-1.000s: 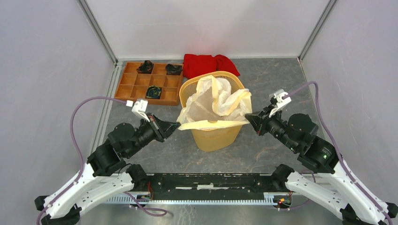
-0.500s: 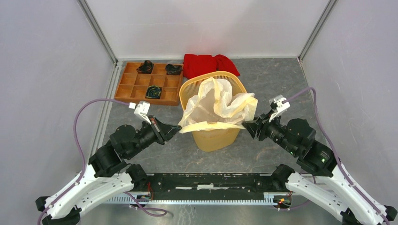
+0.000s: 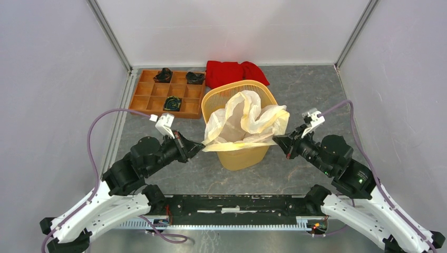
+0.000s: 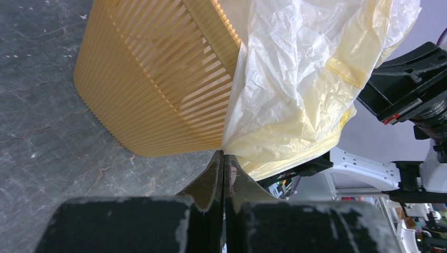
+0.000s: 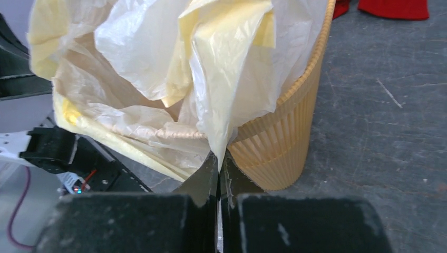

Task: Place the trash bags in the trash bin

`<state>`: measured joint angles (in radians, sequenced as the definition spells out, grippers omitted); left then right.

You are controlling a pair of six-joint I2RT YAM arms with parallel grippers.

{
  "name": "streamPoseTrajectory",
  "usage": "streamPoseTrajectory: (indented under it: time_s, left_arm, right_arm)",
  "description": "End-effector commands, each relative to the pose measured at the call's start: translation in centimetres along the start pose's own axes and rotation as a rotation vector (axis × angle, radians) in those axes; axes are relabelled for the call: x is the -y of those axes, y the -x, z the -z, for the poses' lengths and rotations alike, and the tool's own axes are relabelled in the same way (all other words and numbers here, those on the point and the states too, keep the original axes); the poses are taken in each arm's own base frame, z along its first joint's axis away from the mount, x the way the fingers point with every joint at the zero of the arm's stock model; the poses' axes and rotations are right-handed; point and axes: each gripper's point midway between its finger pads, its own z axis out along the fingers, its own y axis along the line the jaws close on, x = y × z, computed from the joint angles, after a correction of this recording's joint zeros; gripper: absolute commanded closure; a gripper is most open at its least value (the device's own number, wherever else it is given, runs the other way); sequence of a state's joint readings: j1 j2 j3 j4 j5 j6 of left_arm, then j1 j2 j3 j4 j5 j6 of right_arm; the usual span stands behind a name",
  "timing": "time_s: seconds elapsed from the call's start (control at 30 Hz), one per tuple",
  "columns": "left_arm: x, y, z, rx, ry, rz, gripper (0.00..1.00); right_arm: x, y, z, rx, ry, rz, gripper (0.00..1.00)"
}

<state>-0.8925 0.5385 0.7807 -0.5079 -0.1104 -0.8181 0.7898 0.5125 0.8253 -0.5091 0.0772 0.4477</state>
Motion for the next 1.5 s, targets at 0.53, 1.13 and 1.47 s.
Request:
streamPoseTrajectory:
  time_s: [0.53, 1.13, 1.47]
  left_arm:
    - [-5.6, 2.3, -1.2, 0.076, 0.315, -0.222, 0.75]
    - [7.9, 8.4, 2.1, 0.024, -0.097, -0.484, 0.10]
    - [8.8, 8.7, -3.0, -0.041, -0.056, -0.525, 0.08]
  right_arm:
    - [6.2, 0.7, -1.1, -0.018, -0.350, 0.144, 0.69]
    - [-1.7, 9.2, 2.4, 0.034, 0.071, 0.728, 0.21]
    - [-3.0, 6.5, -0.1, 0.092, 0.284, 1.204, 0.24]
